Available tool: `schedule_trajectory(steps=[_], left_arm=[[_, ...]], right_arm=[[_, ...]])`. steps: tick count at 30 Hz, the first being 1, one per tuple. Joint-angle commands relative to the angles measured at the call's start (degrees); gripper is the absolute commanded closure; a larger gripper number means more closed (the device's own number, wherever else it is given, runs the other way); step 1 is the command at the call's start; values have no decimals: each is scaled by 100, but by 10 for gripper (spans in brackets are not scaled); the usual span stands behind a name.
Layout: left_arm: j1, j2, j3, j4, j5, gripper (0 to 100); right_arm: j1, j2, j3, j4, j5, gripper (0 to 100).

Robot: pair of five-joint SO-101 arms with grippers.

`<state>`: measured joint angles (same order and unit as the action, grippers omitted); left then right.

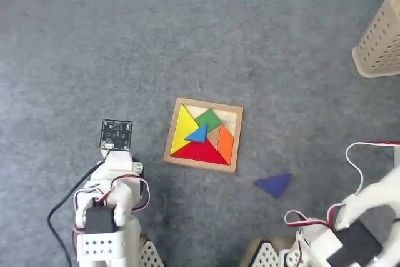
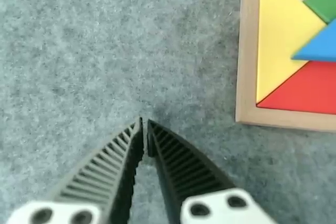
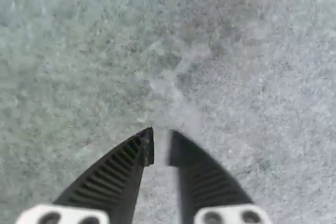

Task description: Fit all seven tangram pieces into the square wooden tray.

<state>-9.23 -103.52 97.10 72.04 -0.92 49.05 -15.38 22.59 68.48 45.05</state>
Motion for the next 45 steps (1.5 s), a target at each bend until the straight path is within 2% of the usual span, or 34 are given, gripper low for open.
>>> schedule_trajectory(steps=[1, 9, 11, 13, 15, 18, 20, 22, 24, 26, 27, 30, 36, 41, 43, 45], left_arm=[[26, -105, -57, 35, -18, 983], [26, -105, -57, 35, -18, 983], [26, -105, -57, 35, -18, 983], [26, -105, -57, 35, -18, 983], [26, -105, -57, 35, -18, 983], [26, -105, -57, 35, -18, 983], [26, -105, -57, 35, -18, 983], [26, -105, -57, 35, -18, 983], [26, -105, -57, 35, -18, 983], [26, -105, -57, 35, -18, 983], [26, -105, -57, 35, -18, 983], [26, -105, -57, 35, -18, 983], [26, -105, -57, 35, -18, 983], [26, -105, -57, 35, -18, 983], [26, -105, -57, 35, -18, 983], [26, -105, -57, 35, -18, 983]], right_arm=[[-110, -365, -132, -66, -79, 995], [-119, -374, -141, -66, -123, 982], [-101, -400, -149, -84, -264, 900], [-84, -409, -149, -92, -466, 774], [-119, -409, -149, -75, -325, 657], [-145, -382, -149, -40, -18, 574], [-145, -365, -132, -40, 0, 589], [-145, -365, -132, -40, -9, 652], [-145, -365, -132, -40, -35, 777], [-154, -365, -132, -40, -35, 959], [-154, -365, -141, -40, -35, 998], [-154, -365, -141, -40, -35, 918], [-154, -374, -141, -40, -35, 991], [-154, -374, -141, -40, -35, 992], [-154, -374, -141, -40, -35, 980], [-154, -365, -141, -40, -35, 911]])
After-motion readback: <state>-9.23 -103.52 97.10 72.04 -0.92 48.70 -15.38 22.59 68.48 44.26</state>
